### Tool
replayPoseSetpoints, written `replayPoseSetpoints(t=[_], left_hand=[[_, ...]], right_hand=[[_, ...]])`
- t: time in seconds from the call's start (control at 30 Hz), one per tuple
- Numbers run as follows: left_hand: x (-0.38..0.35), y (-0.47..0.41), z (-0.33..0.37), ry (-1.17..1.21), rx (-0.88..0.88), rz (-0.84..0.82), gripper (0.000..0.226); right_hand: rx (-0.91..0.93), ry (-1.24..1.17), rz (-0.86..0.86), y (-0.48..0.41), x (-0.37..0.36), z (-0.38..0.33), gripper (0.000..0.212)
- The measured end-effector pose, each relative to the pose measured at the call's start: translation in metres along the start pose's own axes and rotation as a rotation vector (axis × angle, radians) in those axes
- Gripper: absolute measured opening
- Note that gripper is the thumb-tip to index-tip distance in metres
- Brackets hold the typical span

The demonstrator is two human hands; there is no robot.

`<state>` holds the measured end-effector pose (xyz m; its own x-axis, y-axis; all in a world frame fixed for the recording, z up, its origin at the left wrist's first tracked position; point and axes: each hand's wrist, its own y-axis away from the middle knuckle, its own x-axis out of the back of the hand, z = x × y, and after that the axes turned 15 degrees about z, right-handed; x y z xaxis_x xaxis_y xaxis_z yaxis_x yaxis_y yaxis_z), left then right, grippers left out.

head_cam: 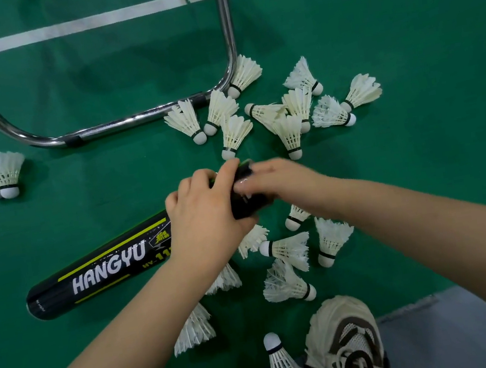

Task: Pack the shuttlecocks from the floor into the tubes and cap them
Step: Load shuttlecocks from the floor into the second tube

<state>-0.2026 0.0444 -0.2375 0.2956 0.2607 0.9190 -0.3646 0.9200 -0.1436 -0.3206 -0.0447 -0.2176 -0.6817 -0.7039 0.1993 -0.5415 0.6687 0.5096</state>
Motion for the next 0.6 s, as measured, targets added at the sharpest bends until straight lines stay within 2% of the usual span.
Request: replayPoseSetpoints(t=[0.13, 0.23, 0.3, 0.4, 0.5, 0.6], left_hand=[[0.000, -0.006, 0.001, -0.012, 0.004, -0.021, 0.080], [-0.004, -0.003, 0.002, -0.025, 0.004, -0.058, 0.082], [-0.006, 0.000, 0.003, -0.037, -0.002, -0.069, 0.082], [-0.008, 0.004, 0.005, -0.046, -0.004, -0.074, 0.083], [-0.009, 0.004, 0.006, -0.057, -0.001, -0.075, 0.084], [-0.008, 0.002, 0.007, -0.066, 0.001, -0.068, 0.084]], right_hand=[[-0.017, -0.097, 0.458, -0.006, 0.036, 0.013, 0.024], [-0.033, 0.048, 0.644, -0.009, 0.055, 0.035, 0.022], [-0.035, 0.266, 0.637, -0.009, 0.058, 0.053, 0.017], [-0.026, 0.581, 0.547, -0.006, 0.057, 0.078, 0.023], [-0.012, 0.713, 0.511, -0.002, 0.056, 0.090, 0.028], [-0.002, 0.733, 0.499, -0.002, 0.057, 0.093, 0.029]])
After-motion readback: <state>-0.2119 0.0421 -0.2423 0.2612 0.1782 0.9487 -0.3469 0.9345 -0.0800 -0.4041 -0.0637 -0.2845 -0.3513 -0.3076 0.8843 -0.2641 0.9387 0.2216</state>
